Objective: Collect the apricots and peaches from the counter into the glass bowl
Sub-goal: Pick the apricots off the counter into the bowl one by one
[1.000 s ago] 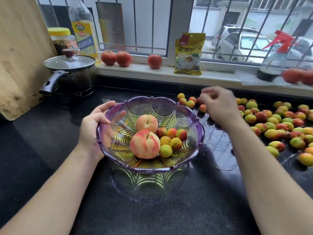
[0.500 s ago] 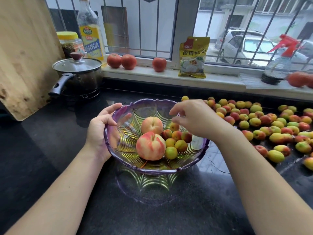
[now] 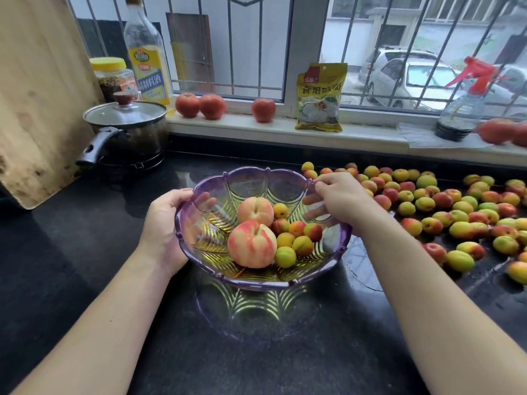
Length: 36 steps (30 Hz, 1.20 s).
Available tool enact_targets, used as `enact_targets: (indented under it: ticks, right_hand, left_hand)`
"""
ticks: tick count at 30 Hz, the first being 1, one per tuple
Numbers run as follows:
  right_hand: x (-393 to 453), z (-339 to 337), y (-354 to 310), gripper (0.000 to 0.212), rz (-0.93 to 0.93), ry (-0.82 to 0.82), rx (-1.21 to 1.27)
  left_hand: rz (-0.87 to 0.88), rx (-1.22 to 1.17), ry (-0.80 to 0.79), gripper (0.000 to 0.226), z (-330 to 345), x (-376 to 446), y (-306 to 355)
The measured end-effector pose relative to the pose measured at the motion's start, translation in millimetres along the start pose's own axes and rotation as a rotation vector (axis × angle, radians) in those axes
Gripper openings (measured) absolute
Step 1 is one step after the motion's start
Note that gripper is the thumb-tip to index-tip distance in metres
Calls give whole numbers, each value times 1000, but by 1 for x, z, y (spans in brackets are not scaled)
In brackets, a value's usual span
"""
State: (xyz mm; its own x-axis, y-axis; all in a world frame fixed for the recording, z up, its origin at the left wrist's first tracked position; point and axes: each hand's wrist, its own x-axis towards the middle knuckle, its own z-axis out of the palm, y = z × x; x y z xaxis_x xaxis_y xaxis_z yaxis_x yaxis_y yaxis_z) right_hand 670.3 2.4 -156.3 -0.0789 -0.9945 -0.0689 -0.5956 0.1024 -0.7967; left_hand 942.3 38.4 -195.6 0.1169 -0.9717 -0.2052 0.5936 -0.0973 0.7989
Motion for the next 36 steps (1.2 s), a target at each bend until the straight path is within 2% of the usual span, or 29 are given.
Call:
enact_targets:
  ticks: [2,4,6,8,10,12,13,16,19,22,24,26,27,28,30,32,34,36]
  right_hand:
    - [2,8,-4,26,50,99,-22]
    - [0,12,-11,23,139,100,104]
    - [-5,5,-14,24,219,-49,205]
    - [-11,-10,-14,22,242,-155,114]
    - [-2,-23,-7,29,218,-28,26]
    - [27,-25,4,25,74,244,-182]
    - [42,-20,8,25,-25,323,-362]
    - [84,3,25,40,-241,256,-844]
    - [110,22,37,33,-360,256,-1086]
    - [115,28,39,27,-381,379,-971]
    - [97,19,22,30,-376,444,-603]
    - [66,-1,-6,31,-298,376,-142]
    - [45,-15,-22,30,-283,288,-6]
    - [23,-27,-35,29,-305,165,24]
    - [-16,-42,-50,23,-392,-115,-130]
    - [-37,-39,-52,17,-431,-298,-433]
    - [-39,-26,-46,19,-432,-323,-692]
    - [-35,-13,-41,21,-451,-296,-799]
  left_hand:
    - [34,-63,-27,24,-1,1,-2]
    - [60,-100,-52,28,-1,3,-2]
    - [62,-164,-42,29,-3,4,-1]
    - [89,-213,-10,25,-5,7,2]
    - [126,-248,61,39,-7,6,5]
    - [146,-262,63,57,-5,4,5]
    - [153,-254,68,58,-4,4,6]
    - [152,-207,105,48,-3,4,6]
    - [140,-211,94,42,-2,5,5]
    - [145,-197,59,36,0,3,4]
    - [154,-194,50,34,1,1,4]
    - [157,-194,65,35,1,0,4]
    - [158,-196,70,36,1,0,4]
    - [159,-196,73,36,1,0,4]
    - [163,-197,90,37,2,-1,3]
    - [167,-200,112,39,3,-2,3]
    - [170,-192,129,43,2,-1,3]
    - [173,-183,145,48,2,-2,4]
